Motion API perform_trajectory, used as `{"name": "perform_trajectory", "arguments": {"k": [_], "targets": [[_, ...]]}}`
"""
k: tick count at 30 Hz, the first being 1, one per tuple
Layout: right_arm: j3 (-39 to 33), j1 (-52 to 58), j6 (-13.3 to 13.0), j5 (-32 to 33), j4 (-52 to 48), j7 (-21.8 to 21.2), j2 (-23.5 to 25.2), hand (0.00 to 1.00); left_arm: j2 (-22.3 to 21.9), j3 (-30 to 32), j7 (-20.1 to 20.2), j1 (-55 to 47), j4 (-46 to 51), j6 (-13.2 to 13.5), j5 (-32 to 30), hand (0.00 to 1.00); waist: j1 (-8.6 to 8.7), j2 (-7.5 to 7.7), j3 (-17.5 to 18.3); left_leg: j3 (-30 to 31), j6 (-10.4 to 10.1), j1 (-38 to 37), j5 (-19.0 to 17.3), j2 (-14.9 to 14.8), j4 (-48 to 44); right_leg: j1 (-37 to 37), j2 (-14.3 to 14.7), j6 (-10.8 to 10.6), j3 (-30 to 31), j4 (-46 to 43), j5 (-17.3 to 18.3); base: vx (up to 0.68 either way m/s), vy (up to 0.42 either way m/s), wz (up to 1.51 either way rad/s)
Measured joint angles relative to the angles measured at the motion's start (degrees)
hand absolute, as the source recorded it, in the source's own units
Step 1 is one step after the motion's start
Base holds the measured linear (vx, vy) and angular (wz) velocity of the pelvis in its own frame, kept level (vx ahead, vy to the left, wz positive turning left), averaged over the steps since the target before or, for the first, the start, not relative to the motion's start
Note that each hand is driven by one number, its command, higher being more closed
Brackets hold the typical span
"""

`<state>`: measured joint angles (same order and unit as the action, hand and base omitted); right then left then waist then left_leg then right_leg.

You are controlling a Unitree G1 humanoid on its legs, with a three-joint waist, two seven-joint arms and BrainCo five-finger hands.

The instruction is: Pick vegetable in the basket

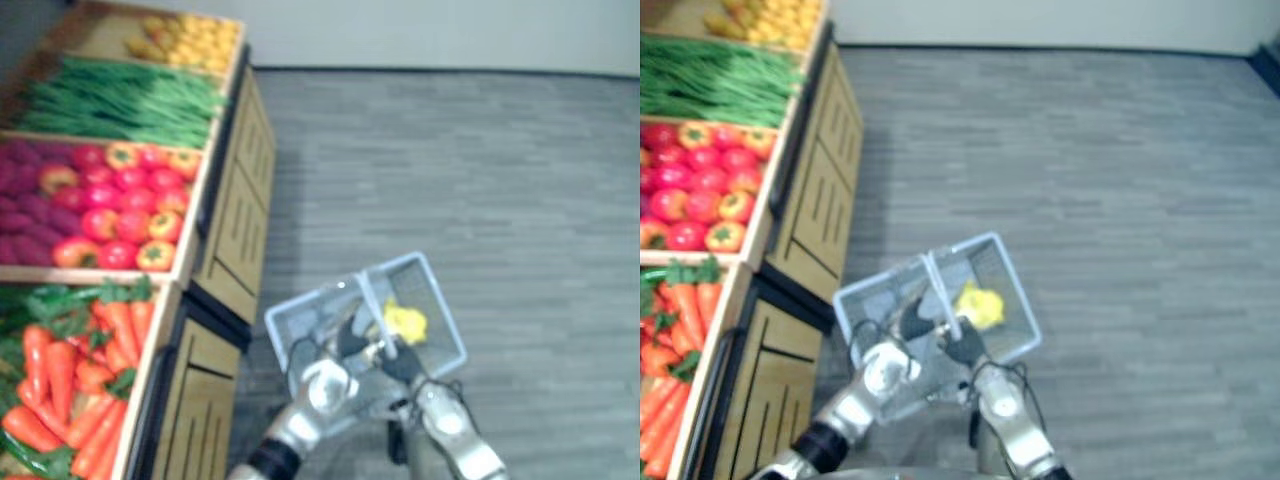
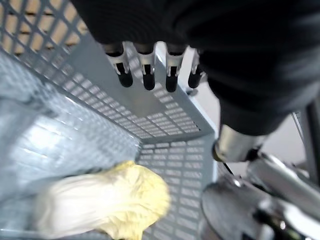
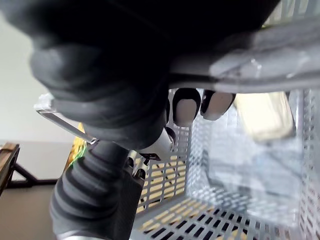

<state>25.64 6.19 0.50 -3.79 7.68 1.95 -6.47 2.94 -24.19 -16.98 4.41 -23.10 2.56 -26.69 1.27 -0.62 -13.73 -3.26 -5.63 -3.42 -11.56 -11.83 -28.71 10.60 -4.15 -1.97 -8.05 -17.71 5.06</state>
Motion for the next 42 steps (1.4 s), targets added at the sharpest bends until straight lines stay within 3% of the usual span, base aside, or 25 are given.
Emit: {"name": "perform_trajectory", "arguments": {"k": [1,3,4,6,8,9,10,12,13,15,16,17,18,19,21,25,26,27,28,29,30,31,35,38,42], "targets": [[0.2,-0.1,0.0,0.3,0.0,-0.3,-1.2,1.00,-0.8,1.9,0.0,-2.3,0.7,-0.1,0.1,0.00,-0.30,-1.19,-0.4,0.9,1.3,4.6,3.8,-1.3,-9.9,-2.7,0.3,0.4,-1.6,1.9,0.8,0.25,-0.157,0.36],[0.4,-0.2,0.0,0.4,0.0,-1.4,-2.7,1.00,-0.9,4.0,0.3,-5.4,1.5,-0.2,0.8,0.00,-1.41,-1.88,-1.0,-1.2,0.3,9.2,10.3,-3.9,-18.9,-8.6,0.2,0.7,-3.8,7.0,0.9,0.28,-0.121,0.57],[-0.1,-0.2,0.0,0.4,0.0,-1.9,-3.4,1.00,-1.1,5.1,0.5,-7.1,3.1,-0.2,1.0,0.00,-1.65,-2.10,-0.9,-4.6,0.3,12.0,5.2,-5.6,-21.9,-11.2,0.0,0.8,-5.7,9.2,1.0,0.26,-0.100,0.74],[-1.5,-0.4,0.0,0.4,0.0,-2.3,-4.4,1.00,-1.6,6.1,0.7,-7.9,5.5,-0.1,1.3,0.00,-2.26,-2.15,-0.9,-11.1,0.5,15.8,0.0,-5.7,-19.3,-14.0,-0.8,0.8,-8.8,12.2,1.0,0.23,-0.047,0.80],[-3.5,-0.2,0.0,0.2,0.4,-3.6,-5.1,1.00,-3.4,7.5,1.1,-8.5,8.3,-0.1,1.3,0.00,-3.35,-2.37,-0.8,-21.6,1.1,17.3,-1.4,-5.3,-13.0,-16.0,-1.5,0.2,-12.0,14.4,1.4,0.20,0.018,0.82],[-5.4,-0.2,0.0,-0.2,1.8,-4.0,-5.2,1.00,-3.7,7.8,1.2,-8.6,9.5,0.0,1.2,0.00,-3.12,-2.96,-0.5,-31.0,1.7,17.0,-1.0,-5.4,-7.6,-17.6,-1.6,-1.0,-15.2,15.2,2.2,0.28,0.082,1.24],[-7.7,-0.2,0.0,-1.0,4.1,-3.8,-5.1,1.00,-4.4,8.2,1.1,-8.6,9.6,0.1,0.6,0.00,-2.77,-3.76,0.1,-42.9,7.3,15.1,0.4,-5.9,-2.9,-19.4,-1.4,-2.7,-18.7,15.0,3.9,0.25,0.074,1.43],[-10.9,-0.1,0.1,-2.5,7.6,-3.4,-4.5,1.00,-5.2,9.2,0.3,-8.2,8.5,0.0,-0.2,0.00,-2.40,-3.30,0.7,-48.4,12.3,13.3,-2.1,-4.0,-0.3,-20.9,-2.2,-4.4,-23.3,13.4,6.2,0.26,0.085,1.54],[-12.8,0.0,0.2,-2.9,9.4,-2.7,-4.3,1.00,-5.3,10.4,-0.7,-8.1,7.2,0.0,-1.1,0.00,-2.81,-2.58,1.1,-47.1,14.1,13.2,-3.9,-1.4,2.0,-21.8,-3.0,-5.5,-26.0,12.3,7.3,0.37,0.115,1.71],[-15.7,0.2,0.3,-4.0,11.8,-1.7,-3.8,1.00,-5.0,12.7,-1.7,-8.8,3.9,-0.4,-1.1,0.00,-3.06,-2.00,1.2,-43.8,14.4,11.4,-4.6,2.7,6.5,-21.5,-5.8,-6.1,-28.3,4.4,8.6,0.33,0.106,1.35],[-17.3,0.6,0.3,-5.8,13.8,-0.9,-3.7,1.00,-4.4,13.7,-2.3,-9.6,2.0,-0.7,-0.9,0.00,-2.82,-1.84,1.2,-40.9,14.3,9.0,-4.5,4.9,8.6,-20.6,-9.3,-6.2,-28.5,-6.2,8.8,0.39,0.114,1.37],[-18.8,1.8,0.3,-7.6,15.5,0.0,-3.5,1.00,-2.5,13.9,-2.8,-11.1,1.7,-0.7,-0.6,0.00,-2.66,-0.64,1.3,-37.4,14.2,6.1,-4.5,7.4,10.5,-18.4,-13.3,-5.4,-26.8,-20.1,7.8,0.49,0.075,1.41],[-19.5,2.4,0.4,-7.8,16.2,0.4,-3.4,1.00,-1.6,14.0,-2.9,-11.7,1.7,-0.7,-0.5,0.00,-2.51,-0.05,1.4,-35.4,14.1,5.1,-4.5,8.4,11.3,-16.9,-14.5,-4.2,-25.3,-26.1,8.5,0.43,-0.010,1.53],[-21.7,2.7,0.2,-9.1,17.0,1.5,-2.7,1.00,-0.2,14.1,-3.0,-12.4,1.6,-0.8,-0.4,0.00,-2.18,0.59,1.6,-31.9,13.5,3.5,-4.2,9.3,12.8,-12.9,-15.2,-2.2,-21.4,-35.4,10.0,0.47,-0.131,1.48],[-25.9,1.5,0.1,-9.4,19.0,3.9,-1.2,1.00,0.6,13.3,-3.0,-13.4,1.4,-0.3,-0.4,0.00,-1.19,0.60,1.7,-26.5,11.7,1.6,-3.0,9.4,14.8,-7.5,-14.0,-0.5,-17.8,-39.5,11.2,0.37,-0.169,1.52],[-33.2,1.9,-2.8,-9.2,24.8,8.4,0.0,1.00,0.6,11.0,-2.9,-13.7,1.4,-0.1,0.7,0.00,0.83,1.10,2.2,-11.5,8.0,1.5,-0.7,8.1,15.7,0.9,-9.2,-0.1,-5.0,-24.0,11.5,0.24,-0.276,1.74],[-34.6,2.0,-3.2,-9.1,25.9,9.1,0.0,1.00,0.6,10.9,-2.8,-13.4,1.4,0.1,1.6,0.00,1.15,1.38,2.5,-8.8,7.3,2.3,-0.3,8.1,15.7,1.2,-7.7,-1.0,-0.8,-19.2,11.0,0.16,-0.413,2.23],[-37.7,2.1,-3.5,-9.1,28.8,10.0,-0.2,1.00,1.1,10.6,-2.8,-13.0,1.6,0.6,1.9,0.00,1.80,2.63,3.0,-3.7,5.6,4.1,0.8,8.9,15.8,0.4,-5.7,-4.0,6.9,-8.6,9.0,0.14,-0.539,2.52],[-39.9,2.0,-3.8,-8.4,32.6,10.6,-0.4,1.00,2.3,10.2,-2.4,-11.1,0.9,1.3,2.0,0.00,2.04,4.08,2.5,1.3,3.7,4.5,1.8,10.5,16.7,-2.0,-5.4,-6.4,9.3,-2.8,5.7,0.11,-0.456,2.31],[-41.9,1.4,-3.5,-7.9,35.1,11.1,-0.8,1.00,2.0,9.8,-1.9,-11.1,0.6,1.2,2.5,0.00,1.19,3.42,2.7,2.5,2.5,4.1,3.1,9.5,18.2,-2.6,-4.8,-6.2,8.1,-2.1,5.1,0.10,-0.393,1.51],[-44.0,1.3,-3.5,-6.8,36.8,11.9,-1.5,1.00,1.7,9.9,-1.3,-11.6,1.9,1.5,3.9,0.00,-0.35,2.06,3.0,2.2,1.8,4.3,4.9,7.8,20.5,-3.6,-3.5,-5.1,5.9,0.3,4.4,0.04,-0.269,0.93],[-44.9,1.2,-3.5,-6.1,37.8,12.0,-2.2,1.00,2.0,10.7,-0.7,-11.6,3.3,2.1,4.1,0.00,0.04,0.84,3.0,2.4,1.4,4.3,6.4,6.5,21.9,-4.8,-2.9,-4.0,1.9,1.5,4.3,0.04,-0.269,0.94],[-46.3,2.4,-3.4,-3.8,38.9,12.5,-2.3,1.00,2.0,13.1,-0.3,-11.1,8.2,2.5,4.1,0.00,0.26,-0.43,3.2,-0.5,-0.2,4.3,10.2,4.3,25.3,-8.0,-2.0,-2.1,-4.5,3.9,3.6,-0.03,-0.172,0.82],[-47.9,3.9,-2.0,-2.2,39.0,12.9,-2.0,1.00,1.8,16.7,-0.3,-11.1,12.1,2.5,7.2,0.00,0.06,-0.02,2.9,-17.6,3.4,4.6,7.2,0.7,17.6,-10.8,-3.7,-2.0,-6.5,2.9,4.6,-0.13,0.041,0.43],[-47.9,3.3,-1.7,-1.6,39.5,12.8,-0.7,1.00,1.9,23.5,-1.5,-10.7,16.1,2.7,10.9,0.00,0.20,-0.74,3.4,-17.4,3.0,5.3,5.8,1.7,17.1,-10.7,-3.9,-3.2,-4.2,3.4,4.6,-0.11,0.113,0.02]]}}
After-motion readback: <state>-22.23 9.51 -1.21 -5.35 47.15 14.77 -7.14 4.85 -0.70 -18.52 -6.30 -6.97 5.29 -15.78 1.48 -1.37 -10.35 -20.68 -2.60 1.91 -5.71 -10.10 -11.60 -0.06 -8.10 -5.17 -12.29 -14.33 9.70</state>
